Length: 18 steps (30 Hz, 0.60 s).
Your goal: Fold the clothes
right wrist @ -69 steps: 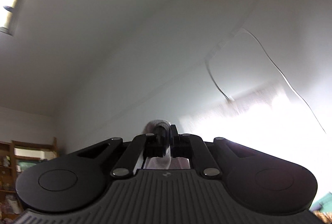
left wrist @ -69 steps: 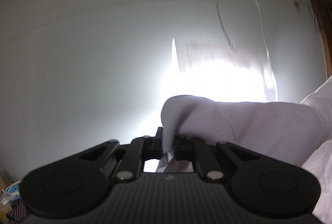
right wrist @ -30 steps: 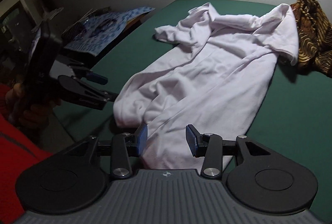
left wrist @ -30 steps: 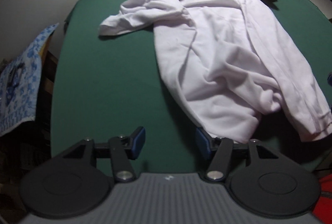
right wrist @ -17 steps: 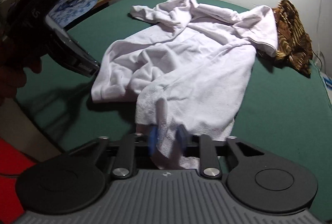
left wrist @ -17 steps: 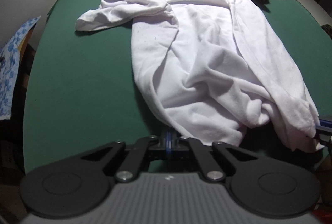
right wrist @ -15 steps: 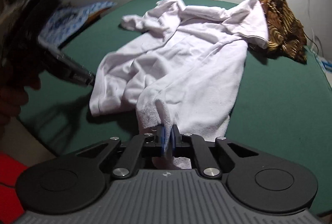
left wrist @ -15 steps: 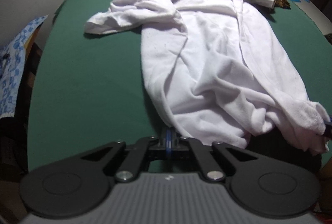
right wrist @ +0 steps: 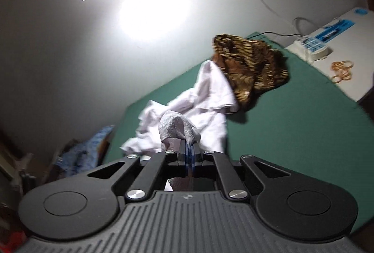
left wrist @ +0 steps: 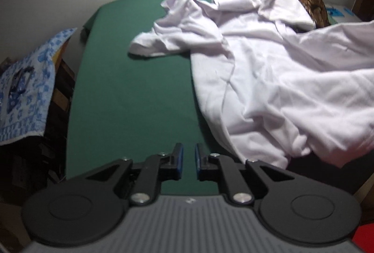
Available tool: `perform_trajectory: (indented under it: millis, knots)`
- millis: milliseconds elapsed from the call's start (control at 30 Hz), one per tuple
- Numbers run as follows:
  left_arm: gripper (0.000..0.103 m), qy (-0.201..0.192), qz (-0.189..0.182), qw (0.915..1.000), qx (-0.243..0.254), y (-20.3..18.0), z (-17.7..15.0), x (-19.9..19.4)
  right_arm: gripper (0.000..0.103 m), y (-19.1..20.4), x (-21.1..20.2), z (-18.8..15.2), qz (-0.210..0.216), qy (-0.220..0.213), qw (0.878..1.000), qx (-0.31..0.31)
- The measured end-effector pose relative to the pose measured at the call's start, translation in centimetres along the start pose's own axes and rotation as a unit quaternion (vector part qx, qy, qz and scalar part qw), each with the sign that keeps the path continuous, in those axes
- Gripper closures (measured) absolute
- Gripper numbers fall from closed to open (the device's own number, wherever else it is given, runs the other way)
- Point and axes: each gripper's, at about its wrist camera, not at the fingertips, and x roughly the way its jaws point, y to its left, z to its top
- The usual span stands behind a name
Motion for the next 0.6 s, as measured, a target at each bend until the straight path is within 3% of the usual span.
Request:
perform_trajectory:
  millis: [100, 167, 233, 267, 300, 367, 600]
  knots:
    - [0.068, 0.025, -0.014, 0.9996, -0.005, -2.2, -0.7, 2.4, 0.100, -1.1, 0.1, -1.0, -0.062, 0.006, 0.998, -0.017]
    - [0.063, 0.033, -0.020, 0.9992, -0.009, -3.4, -0.7, 3.6, 0.101, -1.4, 0.2, -1.6, -0.094, 0.010, 0.995, -0.037]
    - [0.059, 0.022, 0.003, 0.9997, 0.002, -4.4, -0.3, 4.2, 0.101, -1.9, 0.3, -2.2, -0.124, 0.015, 0.991, -0.052]
    - [0.061, 0.015, 0.015, 0.9997, 0.007, -4.8, -0.1, 4.4, 0.101, -2.2, 0.4, -2.4, -0.136, 0.017, 0.989, -0.050]
    - [0.069, 0.012, 0.020, 0.9997, 0.009, -5.0, 0.2, 4.6, 0.101, -2.6, 0.5, -2.7, -0.147, 0.020, 0.988, -0.049]
    - [0.103, 0.016, 0.000, 0.9999, 0.000, -4.8, 0.7, 4.8, 0.101, -3.1, 0.7, -3.0, -0.164, 0.025, 0.985, -0.045]
    - [0.103, 0.019, -0.050, 0.9960, -0.072, -1.3, 1.7, 2.9, 0.101, -3.1, 0.8, -3.1, -0.164, 0.031, 0.985, -0.041]
